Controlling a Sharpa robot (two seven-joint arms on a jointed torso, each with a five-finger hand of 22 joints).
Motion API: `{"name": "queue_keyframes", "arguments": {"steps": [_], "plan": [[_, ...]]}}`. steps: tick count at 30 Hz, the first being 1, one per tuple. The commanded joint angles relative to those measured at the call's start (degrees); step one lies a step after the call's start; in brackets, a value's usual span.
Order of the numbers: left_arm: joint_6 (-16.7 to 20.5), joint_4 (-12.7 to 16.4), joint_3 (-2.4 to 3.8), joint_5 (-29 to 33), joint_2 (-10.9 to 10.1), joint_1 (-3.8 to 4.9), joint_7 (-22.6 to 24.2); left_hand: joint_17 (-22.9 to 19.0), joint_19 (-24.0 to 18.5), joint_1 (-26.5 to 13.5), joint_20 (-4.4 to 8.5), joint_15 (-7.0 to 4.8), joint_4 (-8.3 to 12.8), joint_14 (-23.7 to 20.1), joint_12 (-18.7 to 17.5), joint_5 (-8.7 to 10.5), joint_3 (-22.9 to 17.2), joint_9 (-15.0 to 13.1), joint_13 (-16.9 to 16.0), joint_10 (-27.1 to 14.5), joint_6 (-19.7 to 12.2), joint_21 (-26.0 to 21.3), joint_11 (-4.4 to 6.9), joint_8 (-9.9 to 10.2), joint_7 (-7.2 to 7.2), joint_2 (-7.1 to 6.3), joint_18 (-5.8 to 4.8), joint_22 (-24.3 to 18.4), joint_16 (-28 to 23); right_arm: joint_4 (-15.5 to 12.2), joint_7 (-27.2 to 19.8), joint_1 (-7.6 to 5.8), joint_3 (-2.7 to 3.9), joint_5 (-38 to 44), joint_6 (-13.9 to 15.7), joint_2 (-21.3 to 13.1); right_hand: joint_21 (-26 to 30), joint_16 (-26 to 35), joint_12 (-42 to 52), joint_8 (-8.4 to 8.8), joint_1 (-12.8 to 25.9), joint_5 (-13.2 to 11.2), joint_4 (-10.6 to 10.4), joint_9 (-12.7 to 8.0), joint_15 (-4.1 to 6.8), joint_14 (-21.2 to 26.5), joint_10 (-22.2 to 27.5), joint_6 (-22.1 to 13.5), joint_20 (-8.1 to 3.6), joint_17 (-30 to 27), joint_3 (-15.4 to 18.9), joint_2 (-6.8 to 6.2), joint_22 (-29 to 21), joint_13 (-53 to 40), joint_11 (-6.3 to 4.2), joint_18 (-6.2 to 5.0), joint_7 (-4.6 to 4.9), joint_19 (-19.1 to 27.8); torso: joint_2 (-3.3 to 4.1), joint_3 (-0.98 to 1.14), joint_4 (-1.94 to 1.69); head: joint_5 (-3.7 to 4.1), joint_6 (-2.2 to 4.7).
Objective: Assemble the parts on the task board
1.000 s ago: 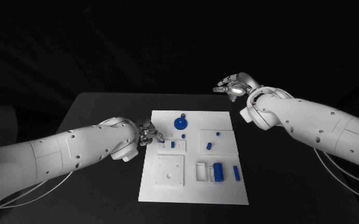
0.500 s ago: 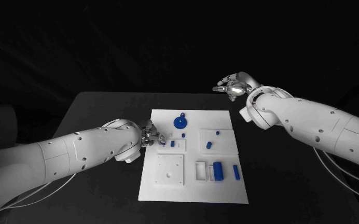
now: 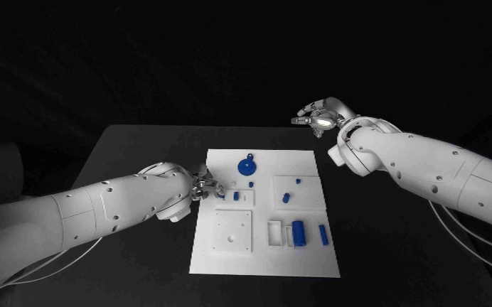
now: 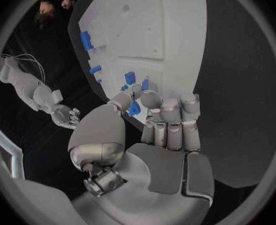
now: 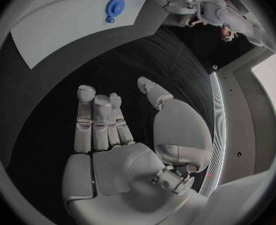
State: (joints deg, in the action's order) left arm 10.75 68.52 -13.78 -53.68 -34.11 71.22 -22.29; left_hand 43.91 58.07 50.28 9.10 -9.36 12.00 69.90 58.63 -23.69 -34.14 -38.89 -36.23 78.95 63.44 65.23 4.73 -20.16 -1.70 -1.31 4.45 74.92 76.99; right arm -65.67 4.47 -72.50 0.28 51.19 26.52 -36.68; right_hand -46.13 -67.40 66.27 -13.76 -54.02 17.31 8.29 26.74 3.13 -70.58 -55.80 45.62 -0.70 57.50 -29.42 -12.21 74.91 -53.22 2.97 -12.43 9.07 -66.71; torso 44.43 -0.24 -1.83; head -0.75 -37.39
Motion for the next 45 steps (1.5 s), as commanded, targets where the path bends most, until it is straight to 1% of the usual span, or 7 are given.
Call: {"name": "queue_keyframes", "arguments": {"steps": [1, 16, 26, 31, 37, 45], "plan": [[-1.3, -0.2, 0.04, -0.6, 0.3, -0.12, 0.0, 0.1, 0.4, 0.3, 6.17, -2.46, 3.1, 1.9, 0.3, -0.18, -3.2, -2.4, -0.1, 1.7, 4.8, 0.3, 2.16, -3.9, 2.25, 0.47, 0.63, 0.6, 0.4, -0.1, -0.4, 0.03, 0.02, 0.1, -0.7, 0.0, 0.2, -0.1, 0.3, -0.27, 0.1, 0.4, -0.3, -0.1, 0.24, 0.1, 0.0, -0.1, -0.36, -0.1, 0.1, 0.28, 1.0, 0.1, 0.01, -2.57, 0.46, -0.1, -0.02, -0.05, -0.01, -0.01, -0.05], [-1.5, -1.1, 0.04, -0.8, 0.8, -0.73, 0.1, 0.1, 0.3, 0.3, 6.17, -2.46, 3.1, 1.9, 0.3, -0.17, -3.2, -2.4, -0.1, 1.7, 4.8, 0.3, 2.18, -4.0, 2.27, 0.52, 0.63, 0.7, 0.4, -0.1, -0.4, 0.03, 0.02, 0.1, -0.7, 0.0, 0.2, -0.1, 0.3, -0.28, 0.1, 0.4, -0.3, -0.1, 0.24, 0.1, 0.0, -0.1, -0.36, -0.1, 0.1, 0.29, 1.0, 0.2, 0.01, -2.57, 0.46, -0.1, 0.04, -0.06, -0.01, 0.11, -0.35], [-2.2, -1.1, 0.05, -1.0, 0.9, -0.75, 0.3, 0.1, 0.3, 0.3, 6.17, -2.47, 3.1, 1.9, 0.4, -0.16, -3.3, -2.5, -0.1, 1.6, 4.7, 0.3, 2.19, -4.0, 2.28, 0.55, 0.64, 0.7, 0.4, -0.1, -0.4, 0.03, 0.02, 0.2, -0.7, 0.0, 0.2, -0.2, 0.4, -0.28, 0.1, 0.4, -0.3, -0.1, 0.24, 0.1, 0.0, -0.1, -0.36, -0.1, 0.1, 0.29, 1.0, 0.2, 0.01, -2.57, 0.46, -0.1, -0.06, -0.03, -0.01, 0.14, -0.52], [-2.9, -0.9, 0.05, -1.4, 0.9, -0.75, 0.2, 0.1, 0.3, 0.3, 6.18, -2.47, 3.2, 1.9, 0.4, -0.15, -3.3, -2.5, -0.1, 1.6, 4.7, 0.3, 2.20, -4.0, 2.29, 0.55, 0.65, 0.7, 0.4, -0.1, -0.4, 0.03, 0.02, 0.2, -0.7, 0.0, 0.2, -0.2, 0.4, -0.28, 0.1, 0.4, -0.3, -0.1, 0.24, 0.1, 0.0, -0.1, -0.36, -0.1, 0.1, 0.30, 1.0, 0.2, 0.01, -2.57, 0.46, -0.1, -0.03, -0.02, 0.00, 0.18, -0.50], [-2.8, -1.0, 0.05, -1.5, 0.8, -0.75, 0.2, 0.1, 0.3, 0.4, 6.18, -2.47, 3.2, 1.9, 0.4, -0.15, -3.3, -2.6, -0.1, 1.6, 4.7, 0.3, 2.21, -4.0, 2.30, 0.55, 0.65, 0.7, 0.4, -0.2, -0.4, 0.03, 0.02, 0.2, -0.7, -0.1, 0.2, -0.2, 0.4, -0.28, 0.1, 0.4, -0.3, -0.1, 0.24, 0.1, 0.0, -0.1, -0.36, -0.1, 0.1, 0.30, 1.0, 0.2, 0.01, -2.57, 0.46, -0.1, -0.04, -0.01, -0.03, 0.22, -0.44], [-2.8, -1.1, 0.07, -1.5, 0.6, -0.81, 0.4, 0.1, 0.3, 0.4, 6.18, -2.46, 3.3, 1.9, 0.5, -0.16, -3.4, -2.6, -0.2, 1.6, 4.7, 0.3, 2.22, -4.0, 2.30, 0.59, 0.66, 0.7, 0.4, -0.1, -0.4, 0.03, 0.02, 0.2, -0.7, -0.1, 0.2, -0.2, 0.4, -0.29, 0.1, 0.5, -0.3, -0.1, 0.24, 0.1, 0.0, -0.1, -0.37, -0.1, 0.1, 0.31, 1.0, 0.3, 0.01, -2.57, 0.46, -0.1, -0.02, -0.08, -0.01, 0.30, -0.46]]}}
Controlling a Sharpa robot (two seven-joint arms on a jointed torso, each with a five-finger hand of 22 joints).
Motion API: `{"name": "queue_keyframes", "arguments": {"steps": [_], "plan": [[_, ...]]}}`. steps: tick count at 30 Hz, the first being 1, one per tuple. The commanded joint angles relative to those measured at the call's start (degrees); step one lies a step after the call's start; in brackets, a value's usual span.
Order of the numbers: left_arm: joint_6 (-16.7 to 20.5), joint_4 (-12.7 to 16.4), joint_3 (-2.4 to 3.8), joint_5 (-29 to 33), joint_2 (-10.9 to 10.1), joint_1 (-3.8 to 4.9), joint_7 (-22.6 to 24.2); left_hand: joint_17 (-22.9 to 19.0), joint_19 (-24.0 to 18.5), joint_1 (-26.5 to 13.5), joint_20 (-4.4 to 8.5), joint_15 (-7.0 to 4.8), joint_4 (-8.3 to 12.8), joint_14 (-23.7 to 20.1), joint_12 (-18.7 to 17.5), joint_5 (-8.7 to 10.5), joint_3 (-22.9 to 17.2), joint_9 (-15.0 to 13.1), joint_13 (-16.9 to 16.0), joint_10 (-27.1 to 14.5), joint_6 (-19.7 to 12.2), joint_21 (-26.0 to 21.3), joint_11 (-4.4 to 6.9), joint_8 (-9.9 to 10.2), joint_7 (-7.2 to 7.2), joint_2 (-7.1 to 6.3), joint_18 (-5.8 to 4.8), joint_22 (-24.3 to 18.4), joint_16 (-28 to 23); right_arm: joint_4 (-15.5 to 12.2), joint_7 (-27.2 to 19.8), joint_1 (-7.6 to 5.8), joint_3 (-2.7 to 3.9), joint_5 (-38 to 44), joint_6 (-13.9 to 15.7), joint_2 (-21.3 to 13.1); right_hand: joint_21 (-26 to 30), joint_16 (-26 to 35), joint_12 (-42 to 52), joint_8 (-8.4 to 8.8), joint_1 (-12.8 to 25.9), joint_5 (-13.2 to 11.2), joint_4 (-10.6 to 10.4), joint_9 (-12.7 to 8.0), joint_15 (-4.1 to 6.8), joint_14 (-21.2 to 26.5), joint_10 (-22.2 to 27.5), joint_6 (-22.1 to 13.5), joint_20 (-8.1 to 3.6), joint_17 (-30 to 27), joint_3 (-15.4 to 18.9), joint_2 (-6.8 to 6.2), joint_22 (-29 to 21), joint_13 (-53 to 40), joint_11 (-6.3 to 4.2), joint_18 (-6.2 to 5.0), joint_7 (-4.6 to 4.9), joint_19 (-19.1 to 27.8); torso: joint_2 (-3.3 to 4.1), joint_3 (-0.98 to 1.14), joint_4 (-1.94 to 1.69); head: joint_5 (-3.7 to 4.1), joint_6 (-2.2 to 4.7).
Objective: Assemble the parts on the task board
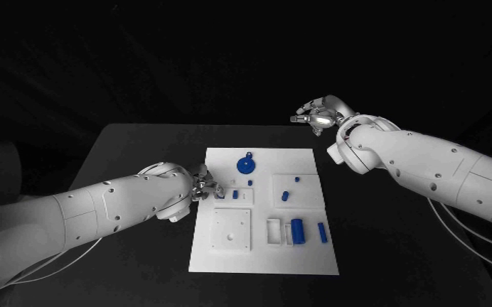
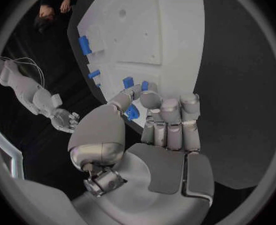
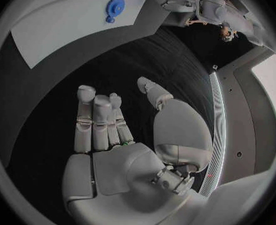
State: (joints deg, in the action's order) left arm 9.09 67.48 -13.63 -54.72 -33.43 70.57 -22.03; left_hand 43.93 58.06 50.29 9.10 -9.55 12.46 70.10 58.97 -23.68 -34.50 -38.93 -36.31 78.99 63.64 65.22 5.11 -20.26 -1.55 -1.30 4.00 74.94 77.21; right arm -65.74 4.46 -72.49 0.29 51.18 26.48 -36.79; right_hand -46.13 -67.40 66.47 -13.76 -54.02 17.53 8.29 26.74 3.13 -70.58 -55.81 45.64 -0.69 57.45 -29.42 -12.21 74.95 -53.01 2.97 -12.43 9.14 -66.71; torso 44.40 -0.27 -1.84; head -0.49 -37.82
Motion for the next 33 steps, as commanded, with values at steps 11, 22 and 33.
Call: {"name": "queue_keyframes", "arguments": {"steps": [11, 22, 33], "plan": [[-2.1, -1.0, -0.06, -0.4, 0.4, -0.15, 0.1, 0.1, 0.3, 0.6, 6.19, -2.25, 3.0, 1.7, 0.2, -0.17, -3.1, -2.7, -0.1, 1.5, 4.4, 0.4, 1.89, -4.0, 2.20, 0.61, 1.12, 0.7, 0.3, 0.1, -0.5, 0.07, 0.02, 0.2, -0.7, 0.1, 0.2, -0.2, 0.2, -0.29, 0.2, 0.2, -0.4, -0.1, 0.24, 0.1, 0.0, -0.1, -0.38, -0.1, 0.1, 0.32, 1.0, 0.1, 0.01, -2.57, 0.38, -0.1, 0.04, -0.05, -0.02, 0.09, -0.13], [-6.0, -2.8, -0.04, -0.3, 1.8, -0.08, -0.6, 0.1, 0.2, 0.9, 6.17, -2.20, 3.5, 1.7, 0.3, -0.34, -3.3, -2.9, -0.1, 1.4, 4.4, 0.4, 1.97, -4.1, 2.26, 0.41, 1.12, 0.7, 0.3, 0.2, -0.5, 0.18, 0.02, 0.2, -0.7, 0.4, 0.2, -0.2, 0.3, -0.29, 0.2, 0.2, -0.4, -0.1, 0.24, 0.1, 0.0, -0.1, -0.38, -0.1, 0.2, 0.32, 1.0, 0.1, 0.00, -2.57, 0.38, -0.1, 0.03, 0.04, 0.03, -0.04, -0.28], [-7.9, -4.3, -0.02, -0.3, 2.7, 0.15, -0.8, 0.1, 0.2, 1.2, 6.15, -2.13, 3.6, 1.7, 0.3, -0.36, -3.4, -3.1, -0.1, 1.4, 4.3, 0.5, 2.00, -4.2, 2.29, 0.23, 1.11, 0.8, 0.4, 0.4, -0.5, 0.31, 0.02, 0.2, -0.8, 0.4, 0.2, -0.2, 0.3, -0.29, 0.2, 0.3, -0.4, -0.1, 0.25, 0.1, 0.1, -0.1, -0.38, -0.1, 0.2, 0.34, 1.0, 0.2, 0.00, -2.57, 0.38, -0.1, 0.02, 0.08, 0.03, 0.02, -0.40]]}}
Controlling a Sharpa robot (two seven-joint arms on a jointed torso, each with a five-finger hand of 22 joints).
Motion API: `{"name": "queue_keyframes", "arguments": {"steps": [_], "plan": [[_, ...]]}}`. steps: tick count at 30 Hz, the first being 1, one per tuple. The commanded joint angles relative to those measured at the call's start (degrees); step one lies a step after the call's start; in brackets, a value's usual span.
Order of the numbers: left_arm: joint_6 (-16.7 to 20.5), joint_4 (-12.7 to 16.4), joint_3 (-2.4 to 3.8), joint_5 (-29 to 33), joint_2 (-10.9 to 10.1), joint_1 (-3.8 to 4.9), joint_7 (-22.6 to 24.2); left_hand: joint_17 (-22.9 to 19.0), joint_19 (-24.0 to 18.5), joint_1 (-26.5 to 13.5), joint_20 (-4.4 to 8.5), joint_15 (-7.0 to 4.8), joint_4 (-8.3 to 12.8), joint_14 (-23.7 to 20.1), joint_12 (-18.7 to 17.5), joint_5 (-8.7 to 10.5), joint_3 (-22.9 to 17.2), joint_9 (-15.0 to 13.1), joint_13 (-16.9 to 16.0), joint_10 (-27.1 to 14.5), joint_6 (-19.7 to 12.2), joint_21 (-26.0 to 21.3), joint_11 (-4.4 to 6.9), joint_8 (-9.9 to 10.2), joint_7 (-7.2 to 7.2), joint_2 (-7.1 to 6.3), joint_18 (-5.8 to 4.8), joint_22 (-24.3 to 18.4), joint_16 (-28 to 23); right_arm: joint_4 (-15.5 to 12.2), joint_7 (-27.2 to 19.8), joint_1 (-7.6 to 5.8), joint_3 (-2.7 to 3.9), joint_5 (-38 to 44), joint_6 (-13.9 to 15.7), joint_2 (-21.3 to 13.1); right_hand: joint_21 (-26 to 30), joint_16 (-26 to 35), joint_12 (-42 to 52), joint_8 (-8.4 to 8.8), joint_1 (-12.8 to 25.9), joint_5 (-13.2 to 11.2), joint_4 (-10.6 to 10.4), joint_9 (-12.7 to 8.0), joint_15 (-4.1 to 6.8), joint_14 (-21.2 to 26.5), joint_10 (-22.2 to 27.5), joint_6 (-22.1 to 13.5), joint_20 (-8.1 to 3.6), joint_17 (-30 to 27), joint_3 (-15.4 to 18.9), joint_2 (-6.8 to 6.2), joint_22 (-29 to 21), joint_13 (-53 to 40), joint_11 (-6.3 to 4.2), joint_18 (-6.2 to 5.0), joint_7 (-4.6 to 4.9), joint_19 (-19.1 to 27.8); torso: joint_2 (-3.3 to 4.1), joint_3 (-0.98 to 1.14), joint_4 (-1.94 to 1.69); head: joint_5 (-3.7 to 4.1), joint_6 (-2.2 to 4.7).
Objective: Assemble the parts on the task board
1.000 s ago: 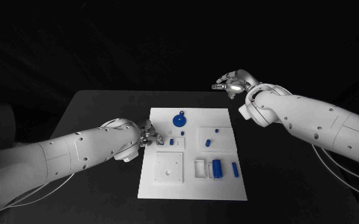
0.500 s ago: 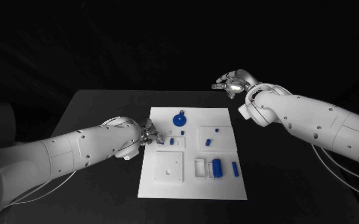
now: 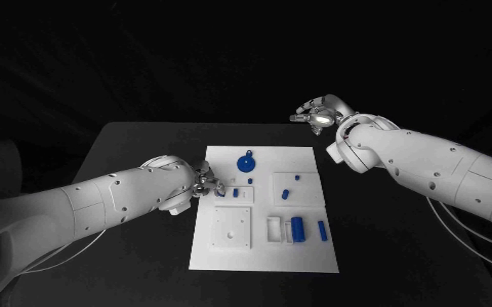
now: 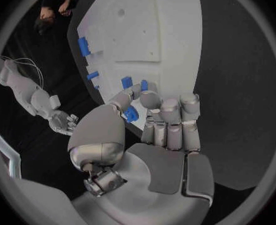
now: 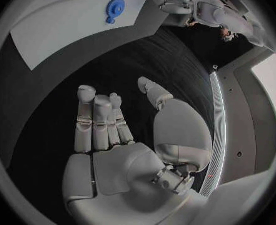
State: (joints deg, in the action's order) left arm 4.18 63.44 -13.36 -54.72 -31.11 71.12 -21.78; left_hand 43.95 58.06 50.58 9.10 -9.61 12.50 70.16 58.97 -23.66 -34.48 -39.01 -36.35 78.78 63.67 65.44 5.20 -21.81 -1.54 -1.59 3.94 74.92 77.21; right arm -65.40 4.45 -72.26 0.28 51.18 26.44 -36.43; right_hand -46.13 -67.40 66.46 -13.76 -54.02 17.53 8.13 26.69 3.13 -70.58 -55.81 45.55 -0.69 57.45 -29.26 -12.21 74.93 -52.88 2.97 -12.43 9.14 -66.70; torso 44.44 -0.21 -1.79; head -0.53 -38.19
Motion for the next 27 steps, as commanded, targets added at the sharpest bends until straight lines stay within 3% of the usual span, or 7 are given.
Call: {"name": "queue_keyframes", "arguments": {"steps": [1, 10, 27], "plan": [[-3.0, -0.3, -0.29, -0.3, 0.5, -0.39, -1.0, 0.1, 0.2, 0.9, 6.15, -2.07, 3.6, 1.6, 0.3, -0.39, -3.4, -3.0, -0.1, 1.6, 4.3, 0.2, 1.92, -2.6, 2.28, 0.50, 1.17, 0.8, 0.4, 0.0, -0.5, 0.08, 0.03, 0.2, -0.7, 0.1, 0.2, -0.2, 0.3, -0.29, 0.2, 0.3, -0.2, -0.1, 0.25, 0.1, 0.1, 0.0, -0.39, -0.1, 0.0, 0.34, 1.0, 0.1, 0.00, -2.57, 0.38, -0.1, -0.03, 0.00, -0.04, 0.05, -0.05], [-1.2, -0.8, -0.28, -0.4, 1.0, -0.33, -0.9, 0.1, 0.2, 1.0, 6.13, -2.04, 3.5, 1.6, 0.4, -0.44, -3.5, -3.1, -0.1, 1.6, 4.3, 0.3, 1.93, -2.7, 2.30, 0.56, 1.16, 0.8, 0.4, 0.1, -0.5, 0.10, 0.03, 0.2, -0.8, 0.2, 0.2, -0.2, 0.3, -0.29, 0.1, 0.3, -0.2, -0.1, 0.25, 0.1, 0.1, 0.0, -0.39, -0.1, 0.0, 0.35, 1.0, 0.1, 0.00, -2.57, 0.38, -0.1, -0.03, -0.02, -0.06, -0.02, -0.06], [-1.5, -0.2, -0.27, -0.4, 1.5, -0.17, -0.4, 0.1, 0.2, -0.1, 6.01, -1.98, 2.9, 1.7, 0.8, -1.33, -2.8, -4.2, -0.1, 1.6, 5.4, 0.4, 2.18, -3.8, 2.62, 0.19, 1.07, 0.8, 0.6, 0.0, -0.5, 0.11, 0.03, 0.2, -0.8, 0.2, 0.2, -0.2, 0.4, -0.29, 0.1, 0.3, -0.2, -0.1, 0.25, 0.1, 0.1, 0.0, -0.39, -0.1, 0.0, 0.36, 1.0, 0.1, 0.00, -2.57, 0.38, -0.1, -0.02, -0.05, -0.08, 0.08, -0.08]]}}
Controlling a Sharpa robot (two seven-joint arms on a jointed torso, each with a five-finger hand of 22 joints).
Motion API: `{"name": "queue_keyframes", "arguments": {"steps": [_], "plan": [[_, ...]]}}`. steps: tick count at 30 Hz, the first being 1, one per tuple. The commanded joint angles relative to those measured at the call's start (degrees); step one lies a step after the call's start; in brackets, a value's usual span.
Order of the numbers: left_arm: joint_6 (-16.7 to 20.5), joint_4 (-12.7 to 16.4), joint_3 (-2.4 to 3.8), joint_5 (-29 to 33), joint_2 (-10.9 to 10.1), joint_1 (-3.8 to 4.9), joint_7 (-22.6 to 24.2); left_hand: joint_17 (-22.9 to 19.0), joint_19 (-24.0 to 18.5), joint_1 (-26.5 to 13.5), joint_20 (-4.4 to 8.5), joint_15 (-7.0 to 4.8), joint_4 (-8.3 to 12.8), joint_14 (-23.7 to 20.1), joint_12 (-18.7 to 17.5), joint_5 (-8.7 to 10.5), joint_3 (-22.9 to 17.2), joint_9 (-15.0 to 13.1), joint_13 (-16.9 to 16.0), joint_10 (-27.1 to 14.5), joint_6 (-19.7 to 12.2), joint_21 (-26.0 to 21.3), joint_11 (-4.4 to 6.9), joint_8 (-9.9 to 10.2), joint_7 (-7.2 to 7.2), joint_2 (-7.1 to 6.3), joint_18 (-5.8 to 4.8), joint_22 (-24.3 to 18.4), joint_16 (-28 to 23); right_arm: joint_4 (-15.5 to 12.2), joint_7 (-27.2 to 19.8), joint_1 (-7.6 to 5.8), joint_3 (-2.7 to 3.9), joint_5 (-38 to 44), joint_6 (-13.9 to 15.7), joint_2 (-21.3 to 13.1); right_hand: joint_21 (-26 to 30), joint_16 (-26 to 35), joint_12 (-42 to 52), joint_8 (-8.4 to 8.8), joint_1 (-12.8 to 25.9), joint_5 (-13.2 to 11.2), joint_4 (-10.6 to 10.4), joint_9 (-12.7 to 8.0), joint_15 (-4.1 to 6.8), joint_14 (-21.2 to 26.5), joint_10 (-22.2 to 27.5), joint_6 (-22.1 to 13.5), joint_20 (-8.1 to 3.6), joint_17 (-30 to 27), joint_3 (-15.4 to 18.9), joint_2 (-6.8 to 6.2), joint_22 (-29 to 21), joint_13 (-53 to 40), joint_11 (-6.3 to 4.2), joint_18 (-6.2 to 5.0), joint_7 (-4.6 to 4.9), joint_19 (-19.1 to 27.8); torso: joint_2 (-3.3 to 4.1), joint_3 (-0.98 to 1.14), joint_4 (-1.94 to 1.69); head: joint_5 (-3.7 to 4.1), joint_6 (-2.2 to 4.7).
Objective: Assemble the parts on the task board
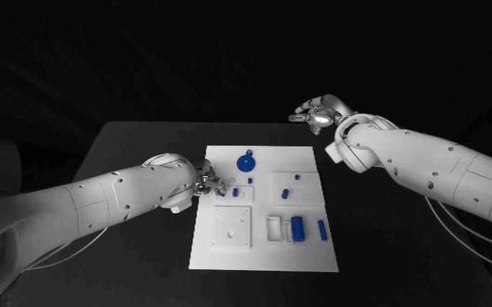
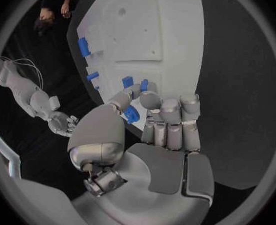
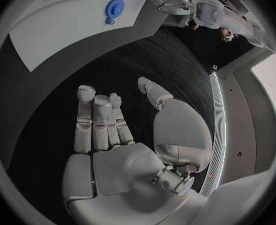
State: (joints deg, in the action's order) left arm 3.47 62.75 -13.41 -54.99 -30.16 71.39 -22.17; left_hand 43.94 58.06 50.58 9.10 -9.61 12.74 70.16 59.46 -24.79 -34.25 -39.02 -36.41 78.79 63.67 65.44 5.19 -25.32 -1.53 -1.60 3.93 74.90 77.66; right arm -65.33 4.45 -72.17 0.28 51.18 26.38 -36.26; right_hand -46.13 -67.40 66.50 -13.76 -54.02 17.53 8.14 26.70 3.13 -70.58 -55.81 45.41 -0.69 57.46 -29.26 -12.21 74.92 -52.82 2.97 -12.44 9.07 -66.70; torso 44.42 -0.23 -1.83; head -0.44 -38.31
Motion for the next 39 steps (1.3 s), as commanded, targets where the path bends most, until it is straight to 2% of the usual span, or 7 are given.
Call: {"name": "queue_keyframes", "arguments": {"steps": [1, 10, 14, 20, 26, 37, 39], "plan": [[-0.8, 0.5, -0.23, -0.2, 0.6, -0.44, 0.0, 0.1, 0.2, -0.1, 6.02, -1.98, 2.6, 1.7, 0.3, -0.23, -3.1, -4.3, -0.1, 1.6, 5.4, 0.4, 2.21, -0.3, 2.64, 0.18, 1.10, 0.8, 0.2, -0.1, -0.5, 0.03, 0.03, 0.2, -0.7, 0.0, 0.2, -0.2, 0.4, -0.29, 0.1, 0.3, -0.2, -0.1, 0.25, 0.1, 0.1, 0.1, -0.40, -0.1, 0.0, 0.36, 1.0, 0.1, 0.00, -2.56, 0.45, -0.1, -0.01, -0.02, -0.04, -0.01, 0.04], [-1.3, 0.5, -0.23, -1.1, 0.9, -0.37, 0.1, 0.1, 0.2, 0.0, 6.04, -1.97, 2.7, 1.7, 0.4, -0.31, -3.1, -4.5, -0.1, 1.6, 5.4, 0.4, 2.28, -0.4, 2.70, 0.13, 1.14, 0.8, 0.3, -0.1, -0.5, 0.03, 0.03, 0.2, -0.7, 0.0, 0.2, -0.2, 0.4, -0.29, 0.1, 0.3, -0.2, -0.1, 0.25, 0.1, 0.1, 0.1, -0.40, -0.1, 0.0, 0.37, 1.0, 0.1, 0.00, -2.56, 0.45, -0.1, -0.02, -0.01, -0.04, -0.09, 0.09], [-1.7, 0.5, -0.23, -1.1, 0.9, -0.35, 0.2, 0.1, 0.2, -0.7, 6.03, -1.95, 1.5, 1.6, 0.7, 1.90, -2.6, -5.4, -0.1, 1.6, 5.7, 0.5, 2.34, -1.0, 2.82, -0.73, 1.18, 0.7, 0.3, -0.2, -0.5, 0.03, 0.03, 0.2, -0.7, 0.0, 0.2, -0.2, 0.4, -0.29, 0.1, 0.3, -0.1, -0.1, 0.24, 0.1, 0.1, 0.1, -0.40, -0.1, 0.0, 0.37, 1.0, 0.1, 0.00, -2.56, 0.45, -0.1, -0.01, -0.02, -0.04, -0.07, 0.06], [-1.8, 0.4, -0.24, -1.1, 0.9, -0.34, 0.2, 0.0, 0.2, -1.1, 6.04, -1.94, 0.5, 1.6, 0.8, 2.70, -2.4, -5.8, 0.0, 1.5, 5.6, 0.5, 2.32, -1.1, 2.82, -1.80, 1.23, 0.7, 0.4, -0.1, -0.5, 0.03, 0.03, 0.2, -0.7, 0.0, 0.2, -0.2, 0.4, -0.28, 0.1, 0.3, -0.1, -0.1, 0.24, 0.1, 0.1, 0.1, -0.40, -0.1, 0.0, 0.37, 1.0, 0.2, 0.01, -2.56, 0.46, -0.1, -0.05, -0.02, -0.08, -0.05, 0.05], [-1.9, 0.3, -0.24, -1.1, 1.1, -0.34, 0.2, 0.0, 0.1, -1.3, 6.07, -1.97, -0.7, 1.5, 0.9, 4.35, -2.3, -6.2, 0.1, 1.5, 5.5, 0.5, 2.34, -1.2, 2.83, -2.89, 1.32, 0.7, 0.4, 0.0, -0.5, 0.03, 0.03, 0.2, -0.7, 0.1, 0.2, -0.2, 0.4, -0.28, 0.1, 0.3, -0.1, -0.1, 0.24, 0.1, 0.1, 0.1, -0.39, -0.1, 0.0, 0.36, 1.0, 0.2, 0.01, -2.56, 0.46, -0.1, -0.01, -0.04, -0.07, -0.09, 0.02], [-1.7, 0.0, -0.24, -1.6, 1.1, -0.34, 0.0, 0.0, 0.1, -1.3, 6.09, -1.98, -0.8, 1.5, 0.9, 4.76, -2.2, -6.3, 0.1, 1.5, 5.5, 0.5, 2.32, -1.1, 2.82, -3.27, 1.35, 0.7, 0.4, 0.0, -0.5, 0.03, 0.03, 0.2, -0.7, 0.0, 0.2, -0.2, 0.4, -0.28, 0.1, 0.3, -0.1, -0.1, 0.24, 0.1, 0.1, 0.1, -0.39, -0.1, 0.0, 0.36, 1.0, 0.2, 0.01, -2.56, 0.46, -0.1, -0.02, -0.09, -0.05, -0.04, 0.01], [-1.5, -0.1, -0.24, -1.8, 1.1, -0.34, -0.2, 0.0, 0.0, 0.2, 6.18, -2.02, 0.0, 1.4, 0.9, 3.69, -2.9, -6.5, 0.2, 1.4, 5.4, 0.5, 2.34, -1.2, 2.83, -2.26, 1.48, 0.8, 0.4, 0.0, -0.6, 0.03, 0.03, 0.2, -0.7, 0.0, 0.2, -0.2, 0.4, -0.28, 0.1, 0.3, -0.1, -0.1, 0.24, 0.1, 0.1, 0.1, -0.39, -0.1, 0.0, 0.37, 1.0, 0.2, 0.01, -2.56, 0.46, -0.1, -0.03, -0.10, -0.04, -0.04, 0.01]]}}
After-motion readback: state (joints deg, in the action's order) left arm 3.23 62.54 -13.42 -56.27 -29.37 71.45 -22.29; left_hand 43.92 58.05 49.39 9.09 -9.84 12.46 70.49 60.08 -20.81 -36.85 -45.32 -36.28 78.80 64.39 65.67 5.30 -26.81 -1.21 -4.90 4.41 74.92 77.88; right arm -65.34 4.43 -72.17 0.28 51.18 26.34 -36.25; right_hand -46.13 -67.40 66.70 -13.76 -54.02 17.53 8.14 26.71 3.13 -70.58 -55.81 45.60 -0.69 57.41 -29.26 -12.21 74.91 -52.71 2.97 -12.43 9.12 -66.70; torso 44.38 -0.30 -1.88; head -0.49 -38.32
